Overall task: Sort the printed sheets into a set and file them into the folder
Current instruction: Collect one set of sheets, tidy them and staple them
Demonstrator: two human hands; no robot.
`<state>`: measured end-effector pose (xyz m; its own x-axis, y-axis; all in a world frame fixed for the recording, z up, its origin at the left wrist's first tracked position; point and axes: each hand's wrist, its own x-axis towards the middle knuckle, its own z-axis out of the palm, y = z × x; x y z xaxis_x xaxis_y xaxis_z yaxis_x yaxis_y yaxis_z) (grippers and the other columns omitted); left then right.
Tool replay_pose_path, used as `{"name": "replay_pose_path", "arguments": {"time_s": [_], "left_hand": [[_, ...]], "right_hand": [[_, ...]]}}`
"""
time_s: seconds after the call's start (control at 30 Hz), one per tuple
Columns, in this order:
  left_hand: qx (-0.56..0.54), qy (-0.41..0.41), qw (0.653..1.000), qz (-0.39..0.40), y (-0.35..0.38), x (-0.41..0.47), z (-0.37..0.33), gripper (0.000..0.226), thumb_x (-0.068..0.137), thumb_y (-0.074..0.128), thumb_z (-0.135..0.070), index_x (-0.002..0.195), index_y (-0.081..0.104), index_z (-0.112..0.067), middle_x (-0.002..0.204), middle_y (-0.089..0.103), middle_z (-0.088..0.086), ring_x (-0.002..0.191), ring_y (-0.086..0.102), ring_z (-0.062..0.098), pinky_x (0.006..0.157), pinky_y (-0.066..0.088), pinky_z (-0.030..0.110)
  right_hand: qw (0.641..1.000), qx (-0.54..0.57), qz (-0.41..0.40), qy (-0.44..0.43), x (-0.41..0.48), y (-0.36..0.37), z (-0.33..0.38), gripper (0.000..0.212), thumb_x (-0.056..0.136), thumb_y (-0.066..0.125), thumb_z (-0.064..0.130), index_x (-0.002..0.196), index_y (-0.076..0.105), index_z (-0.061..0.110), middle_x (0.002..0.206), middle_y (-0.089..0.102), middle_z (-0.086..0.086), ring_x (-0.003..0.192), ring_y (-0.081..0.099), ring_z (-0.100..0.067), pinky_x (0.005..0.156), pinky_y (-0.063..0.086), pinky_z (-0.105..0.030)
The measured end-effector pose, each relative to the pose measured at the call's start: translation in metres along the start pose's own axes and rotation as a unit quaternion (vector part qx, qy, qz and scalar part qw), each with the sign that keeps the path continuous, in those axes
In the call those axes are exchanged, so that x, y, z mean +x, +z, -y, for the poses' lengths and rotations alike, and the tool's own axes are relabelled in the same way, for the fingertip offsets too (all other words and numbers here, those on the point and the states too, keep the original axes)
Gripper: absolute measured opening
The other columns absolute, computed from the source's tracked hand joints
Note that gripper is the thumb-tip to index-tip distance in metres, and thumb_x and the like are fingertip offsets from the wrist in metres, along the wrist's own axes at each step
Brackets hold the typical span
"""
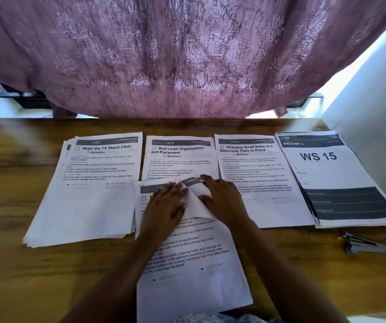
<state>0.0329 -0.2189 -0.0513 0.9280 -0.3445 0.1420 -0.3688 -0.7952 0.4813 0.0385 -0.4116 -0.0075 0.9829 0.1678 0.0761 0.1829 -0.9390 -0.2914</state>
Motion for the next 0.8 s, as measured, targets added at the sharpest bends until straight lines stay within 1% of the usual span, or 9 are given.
{"name": "replay_pose_path", "arguments": {"time_s": [0.13, 0.23, 0.33, 0.4, 0.47, 0.57, 0.67, 0.73, 0.8], "left_hand": [[0.018, 0.003, 1.000, 0.015, 0.001, 0.001, 0.002, 0.062, 0.092, 0.021, -0.054, 0.146, 0.037, -0.027, 0.153, 0.032, -0.008, 0.145, 0.019, 0.010, 0.119, 0.010, 0.031], [0.013, -0.003, 1.000, 0.021, 0.001, 0.000, 0.002, 0.064, 0.091, 0.019, -0.056, 0.146, 0.035, -0.028, 0.153, 0.028, -0.011, 0.146, 0.017, 0.009, 0.121, 0.010, 0.034], [-0.019, -0.026, 0.999, 0.009, -0.002, -0.001, -0.003, 0.064, 0.091, 0.022, -0.058, 0.147, 0.034, -0.028, 0.153, 0.031, -0.009, 0.144, 0.020, 0.008, 0.120, 0.016, 0.038], [-0.056, -0.056, 0.997, -0.002, -0.006, -0.003, -0.009, 0.063, 0.092, 0.027, -0.059, 0.148, 0.031, -0.029, 0.153, 0.033, -0.006, 0.143, 0.024, 0.010, 0.119, 0.018, 0.035], [-0.111, -0.074, 0.991, -0.013, -0.010, -0.004, -0.015, 0.064, 0.091, 0.025, -0.062, 0.148, 0.025, -0.034, 0.153, 0.032, -0.006, 0.140, 0.027, 0.009, 0.116, 0.024, 0.036], [-0.215, -0.055, 0.973, -0.056, -0.012, -0.005, -0.015, 0.063, 0.089, 0.021, -0.073, 0.146, 0.016, -0.046, 0.154, 0.025, -0.016, 0.140, 0.027, 0.005, 0.113, 0.032, 0.036], [-0.184, -0.031, 0.981, -0.052, -0.010, -0.002, -0.008, 0.053, 0.092, 0.022, -0.068, 0.143, 0.017, -0.056, 0.157, 0.021, -0.014, 0.144, 0.022, 0.007, 0.115, 0.029, 0.043], [-0.108, -0.031, 0.993, -0.024, -0.007, -0.002, -0.004, 0.054, 0.091, 0.025, -0.062, 0.143, 0.026, -0.048, 0.158, 0.018, -0.009, 0.145, 0.023, 0.016, 0.113, 0.032, 0.050], [-0.048, -0.023, 0.998, -0.013, -0.004, -0.001, -0.003, 0.057, 0.090, 0.024, -0.056, 0.143, 0.033, -0.034, 0.156, 0.017, -0.008, 0.145, 0.023, 0.021, 0.114, 0.030, 0.050]], "right_hand": [[0.969, 0.175, -0.090, 0.149, -0.003, -0.010, 0.016, 0.060, 0.081, 0.071, 0.031, 0.133, 0.042, 0.023, 0.104, 0.066, -0.007, 0.097, 0.062, -0.027, 0.084, 0.047, -0.034], [0.942, 0.270, -0.115, 0.161, 0.001, -0.011, 0.016, 0.062, 0.080, 0.074, 0.017, 0.133, 0.043, 0.023, 0.081, 0.065, -0.002, 0.078, 0.063, -0.021, 0.076, 0.051, -0.033], [0.969, 0.192, -0.123, 0.093, 0.002, -0.010, 0.015, 0.035, 0.083, 0.071, 0.015, 0.115, 0.060, 0.020, 0.079, 0.070, 0.000, 0.073, 0.067, -0.021, 0.070, 0.050, -0.030], [0.984, 0.067, -0.164, 0.007, 0.000, -0.005, 0.016, 0.015, 0.082, 0.066, 0.015, 0.096, 0.067, 0.018, 0.069, 0.070, -0.002, 0.059, 0.067, -0.023, 0.053, 0.048, -0.027], [0.975, -0.027, -0.208, -0.068, -0.006, 0.001, 0.018, 0.016, 0.079, 0.056, 0.019, 0.086, 0.070, 0.020, 0.062, 0.068, 0.001, 0.049, 0.064, -0.019, 0.041, 0.044, -0.022], [0.973, -0.065, -0.176, -0.137, -0.019, 0.009, 0.025, 0.035, 0.083, 0.042, 0.027, 0.096, 0.073, 0.020, 0.089, 0.074, 0.001, 0.077, 0.071, -0.014, 0.066, 0.056, -0.026], [0.980, -0.050, -0.091, -0.170, -0.027, 0.022, 0.027, 0.037, 0.088, 0.039, 0.032, 0.102, 0.072, 0.020, 0.106, 0.072, 0.000, 0.103, 0.067, -0.013, 0.095, 0.048, -0.041], [0.983, 0.051, -0.054, -0.167, -0.029, 0.021, 0.024, 0.034, 0.089, 0.042, 0.033, 0.103, 0.071, 0.021, 0.106, 0.072, -0.001, 0.101, 0.067, -0.014, 0.095, 0.048, -0.041], [0.973, 0.190, -0.085, -0.103, -0.030, 0.013, 0.020, 0.025, 0.086, 0.052, 0.029, 0.094, 0.073, 0.017, 0.094, 0.074, 0.001, 0.082, 0.070, -0.014, 0.077, 0.057, -0.031]]}}
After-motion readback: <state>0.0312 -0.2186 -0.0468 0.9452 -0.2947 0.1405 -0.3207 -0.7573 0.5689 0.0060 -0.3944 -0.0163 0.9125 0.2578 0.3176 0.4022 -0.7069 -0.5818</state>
